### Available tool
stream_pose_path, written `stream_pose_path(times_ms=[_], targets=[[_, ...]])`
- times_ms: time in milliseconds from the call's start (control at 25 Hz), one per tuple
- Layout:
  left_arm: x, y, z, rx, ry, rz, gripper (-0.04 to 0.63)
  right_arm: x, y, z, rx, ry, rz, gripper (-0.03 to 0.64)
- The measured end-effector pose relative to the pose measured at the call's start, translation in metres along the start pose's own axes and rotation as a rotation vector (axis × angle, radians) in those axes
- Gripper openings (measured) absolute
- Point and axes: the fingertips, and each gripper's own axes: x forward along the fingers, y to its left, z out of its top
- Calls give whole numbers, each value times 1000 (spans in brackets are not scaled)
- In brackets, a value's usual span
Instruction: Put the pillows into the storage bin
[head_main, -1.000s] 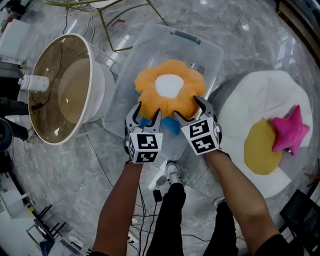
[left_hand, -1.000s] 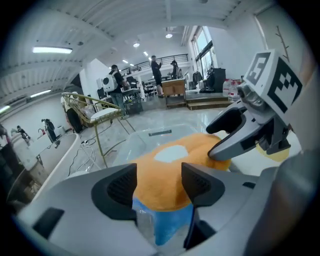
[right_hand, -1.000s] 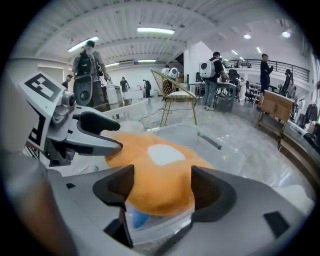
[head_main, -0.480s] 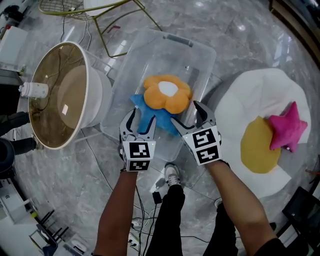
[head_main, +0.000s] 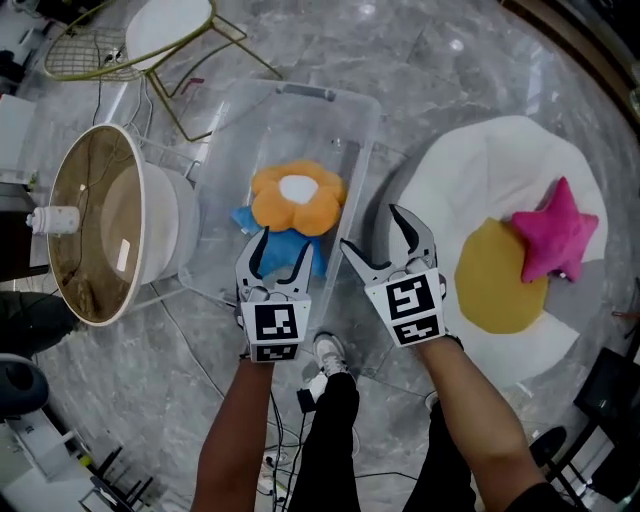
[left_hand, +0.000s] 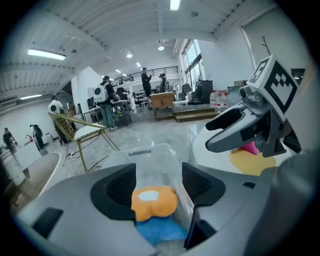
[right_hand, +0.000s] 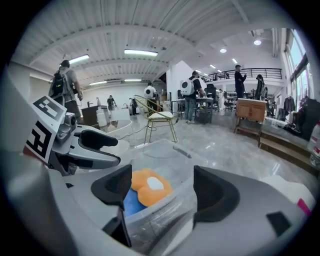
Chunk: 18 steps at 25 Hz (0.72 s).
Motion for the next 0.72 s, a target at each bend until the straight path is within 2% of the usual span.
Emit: stream_pose_path(times_ms=[240,440,560,720], targets=[[34,-89,39,42,-20,-70,298,-59,-78,-39,-3,21,-96,410],[66,-201,65,75,-12,-190,298,-129,-166,-107,69,65,-209,411],[82,-269,78,128,-5,-247,298,-170,-218,-143,105,87,-264,411],[98,-358,94,180,-8,-324,298,-222,-271,-193,107,133,-311,411]])
